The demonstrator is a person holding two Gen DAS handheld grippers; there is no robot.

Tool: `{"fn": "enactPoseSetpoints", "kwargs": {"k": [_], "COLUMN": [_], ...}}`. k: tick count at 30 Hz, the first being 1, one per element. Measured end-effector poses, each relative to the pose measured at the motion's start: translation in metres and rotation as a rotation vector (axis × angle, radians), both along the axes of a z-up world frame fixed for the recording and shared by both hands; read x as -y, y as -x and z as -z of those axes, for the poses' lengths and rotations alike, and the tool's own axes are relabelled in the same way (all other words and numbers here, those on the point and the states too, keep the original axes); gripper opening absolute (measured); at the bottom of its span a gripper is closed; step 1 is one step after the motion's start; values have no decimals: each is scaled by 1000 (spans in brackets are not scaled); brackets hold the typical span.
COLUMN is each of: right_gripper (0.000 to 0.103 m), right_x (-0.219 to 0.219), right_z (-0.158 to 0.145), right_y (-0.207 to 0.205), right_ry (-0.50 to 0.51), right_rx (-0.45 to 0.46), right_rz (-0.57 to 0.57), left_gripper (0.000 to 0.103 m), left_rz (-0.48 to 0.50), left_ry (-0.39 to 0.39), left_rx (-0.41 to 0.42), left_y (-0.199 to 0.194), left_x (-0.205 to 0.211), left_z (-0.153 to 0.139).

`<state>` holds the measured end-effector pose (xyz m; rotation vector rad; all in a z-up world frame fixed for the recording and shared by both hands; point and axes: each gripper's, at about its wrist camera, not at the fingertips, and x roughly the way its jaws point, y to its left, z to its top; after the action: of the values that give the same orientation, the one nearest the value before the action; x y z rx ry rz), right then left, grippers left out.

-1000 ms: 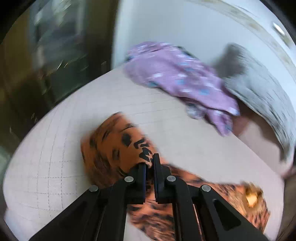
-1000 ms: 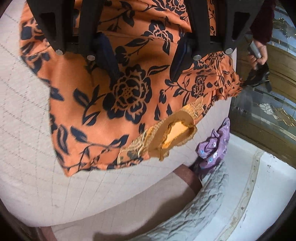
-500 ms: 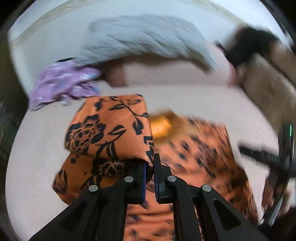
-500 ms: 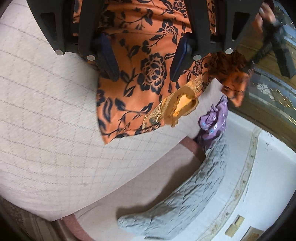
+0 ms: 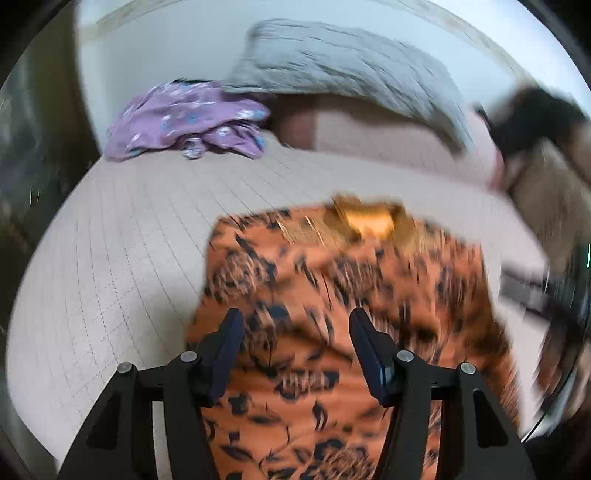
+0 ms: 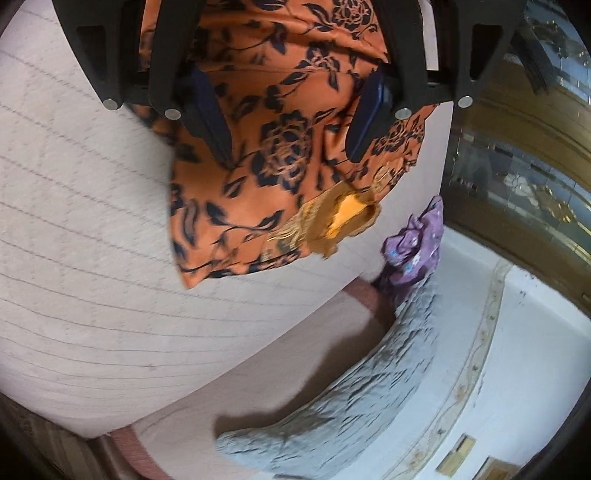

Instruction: Fold small clothes

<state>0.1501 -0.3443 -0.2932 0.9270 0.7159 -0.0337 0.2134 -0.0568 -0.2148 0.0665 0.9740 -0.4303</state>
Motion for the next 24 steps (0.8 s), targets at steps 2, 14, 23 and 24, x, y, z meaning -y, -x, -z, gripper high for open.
{"fn": "enactPoseSetpoints", "kwargs": {"k": [2, 14, 23, 24], "right_gripper": [68, 68, 68, 68], "right_x": [-9, 17, 48, 52], "right_z": [-2, 5, 3, 3], "right_y": [-5, 12, 39, 41], "right_ry": [17, 7, -21, -31], "right_rx": [2, -3, 23, 24], "right_rz": [-18, 27, 98, 108], "left_gripper": [61, 32, 5, 5], "left_rz": [-10, -100, -17, 7], "left_ry": [80, 179, 176, 177], "left_rx": [-49, -412, -212, -199], "left_y": [-17, -64, -34, -29], "left_x": [6, 75, 97, 106], "left_z": [-1, 106, 57, 49]}}
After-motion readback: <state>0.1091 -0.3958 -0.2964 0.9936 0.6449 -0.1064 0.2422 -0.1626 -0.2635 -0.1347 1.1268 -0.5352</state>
